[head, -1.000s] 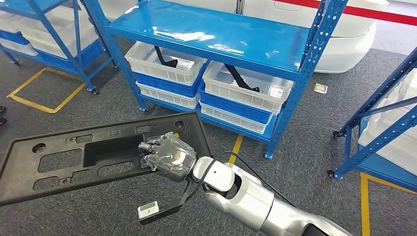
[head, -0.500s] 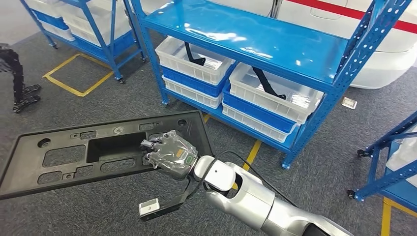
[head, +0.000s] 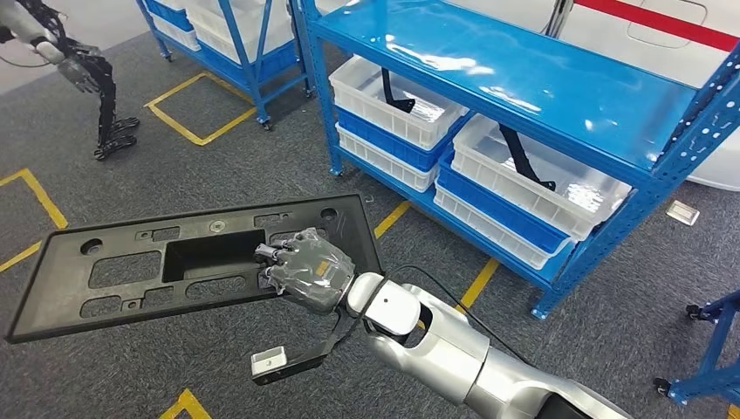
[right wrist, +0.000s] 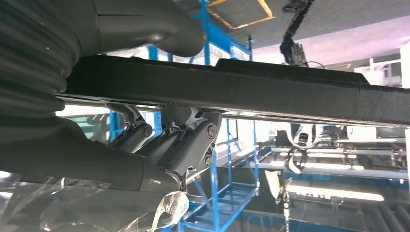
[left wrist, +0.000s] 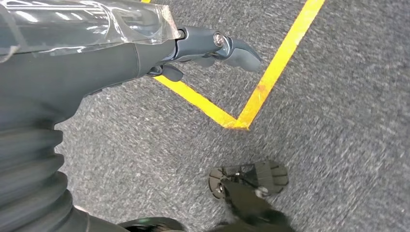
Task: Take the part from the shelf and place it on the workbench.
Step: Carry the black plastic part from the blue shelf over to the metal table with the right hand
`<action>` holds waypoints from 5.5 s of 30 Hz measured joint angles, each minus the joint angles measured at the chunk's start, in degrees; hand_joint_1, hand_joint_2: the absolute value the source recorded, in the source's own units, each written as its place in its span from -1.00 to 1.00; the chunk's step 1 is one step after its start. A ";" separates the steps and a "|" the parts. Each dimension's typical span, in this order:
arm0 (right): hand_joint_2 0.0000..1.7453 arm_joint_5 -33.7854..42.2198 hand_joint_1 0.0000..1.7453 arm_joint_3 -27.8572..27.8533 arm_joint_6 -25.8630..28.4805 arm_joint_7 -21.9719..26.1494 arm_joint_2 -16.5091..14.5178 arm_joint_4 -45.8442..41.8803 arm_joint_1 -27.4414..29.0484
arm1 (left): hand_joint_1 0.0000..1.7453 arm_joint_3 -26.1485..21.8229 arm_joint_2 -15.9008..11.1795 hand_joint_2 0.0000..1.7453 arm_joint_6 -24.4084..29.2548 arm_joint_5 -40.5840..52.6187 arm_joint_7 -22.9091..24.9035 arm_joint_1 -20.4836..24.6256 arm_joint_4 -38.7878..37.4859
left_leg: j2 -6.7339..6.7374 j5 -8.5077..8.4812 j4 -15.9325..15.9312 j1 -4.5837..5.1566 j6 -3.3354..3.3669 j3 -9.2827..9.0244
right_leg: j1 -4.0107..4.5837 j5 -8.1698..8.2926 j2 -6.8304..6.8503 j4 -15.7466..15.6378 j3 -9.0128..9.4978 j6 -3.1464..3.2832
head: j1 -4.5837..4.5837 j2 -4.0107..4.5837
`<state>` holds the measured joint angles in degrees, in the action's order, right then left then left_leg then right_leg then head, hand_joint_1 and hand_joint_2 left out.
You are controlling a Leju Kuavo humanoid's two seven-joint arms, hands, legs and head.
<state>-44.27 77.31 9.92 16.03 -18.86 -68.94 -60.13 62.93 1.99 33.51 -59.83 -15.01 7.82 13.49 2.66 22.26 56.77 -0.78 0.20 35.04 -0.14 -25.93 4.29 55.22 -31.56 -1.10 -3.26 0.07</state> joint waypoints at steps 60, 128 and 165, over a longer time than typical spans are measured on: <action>1.00 4.23 1.00 3.22 7.65 -0.78 -2.06 3.19 1.52 | -1.00 -0.52 2.93 1.00 5.10 0.33 3.03 2.85 0.02 | -1.47 1.67 5.56 -0.24 -0.69 4.17 | 0.07 1.36 -0.59 -0.44 -1.52 0.89 | 0.01 0.00; 1.00 4.86 1.00 3.39 8.42 0.99 -2.49 2.22 2.26 | -1.00 -3.15 2.89 1.00 6.61 2.32 2.77 1.93 0.02 | -0.87 0.71 -2.21 1.43 1.83 -1.39 | -0.08 -0.80 0.94 1.97 -1.72 -0.62 | -0.04 0.00; 1.00 5.90 1.00 3.77 7.10 -0.83 -1.83 1.79 1.85 | -1.00 -6.97 3.21 1.00 6.57 6.65 2.83 1.64 -0.03 | -3.46 0.31 -2.64 0.92 2.64 -1.81 | -0.66 -6.70 -3.90 17.14 -9.84 -1.55 | -0.04 0.00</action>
<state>-38.37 81.08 17.03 15.21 -20.69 -67.14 -58.28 55.96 5.20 40.09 -53.17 -12.18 9.45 13.45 -0.80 22.57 54.14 0.14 2.84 33.23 -0.80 -32.62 0.39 72.36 -41.40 -2.65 -3.30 0.07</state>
